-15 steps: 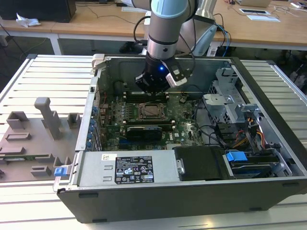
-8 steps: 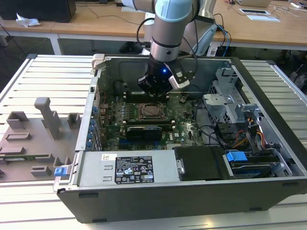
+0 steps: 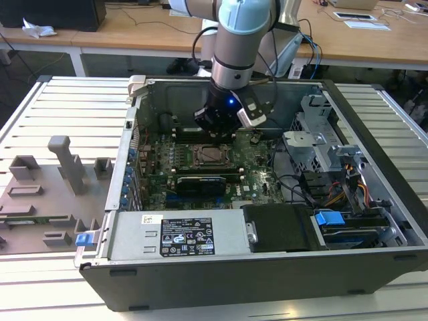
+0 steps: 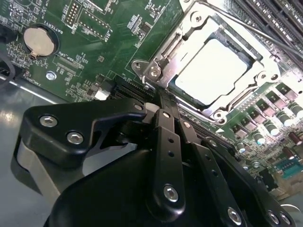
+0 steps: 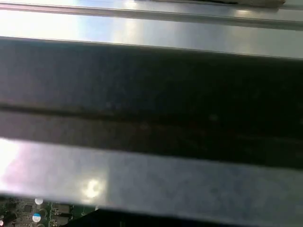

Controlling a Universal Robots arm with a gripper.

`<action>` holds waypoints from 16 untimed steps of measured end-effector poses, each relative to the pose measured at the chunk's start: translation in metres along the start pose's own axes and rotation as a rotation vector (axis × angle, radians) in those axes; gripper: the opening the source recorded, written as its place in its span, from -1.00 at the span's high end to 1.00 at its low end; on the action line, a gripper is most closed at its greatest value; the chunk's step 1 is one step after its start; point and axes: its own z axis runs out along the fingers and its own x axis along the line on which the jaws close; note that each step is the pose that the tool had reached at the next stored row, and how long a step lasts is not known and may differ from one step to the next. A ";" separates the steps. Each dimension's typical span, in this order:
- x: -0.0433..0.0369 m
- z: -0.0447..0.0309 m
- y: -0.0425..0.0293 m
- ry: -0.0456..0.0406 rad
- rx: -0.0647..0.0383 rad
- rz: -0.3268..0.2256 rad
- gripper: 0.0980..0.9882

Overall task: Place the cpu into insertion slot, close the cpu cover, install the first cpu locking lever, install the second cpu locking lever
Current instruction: 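Install the first cpu locking lever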

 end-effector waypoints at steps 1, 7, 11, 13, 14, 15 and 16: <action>-0.0011 0.0003 -0.0002 -0.0001 -0.003 0.000 0.98; -0.0032 -0.0060 0.0009 -0.0012 -0.003 0.000 0.98; -0.0001 -0.0100 -0.0064 -0.0071 0.011 0.000 0.98; 0.0014 -0.0104 -0.0111 -0.0092 0.021 0.000 0.98; 0.0030 -0.0107 -0.0156 -0.0116 0.030 0.001 0.98; 0.0041 -0.0110 -0.0191 -0.0130 0.036 0.001 0.98; 0.0048 -0.0112 -0.0215 -0.0139 0.039 0.001 0.98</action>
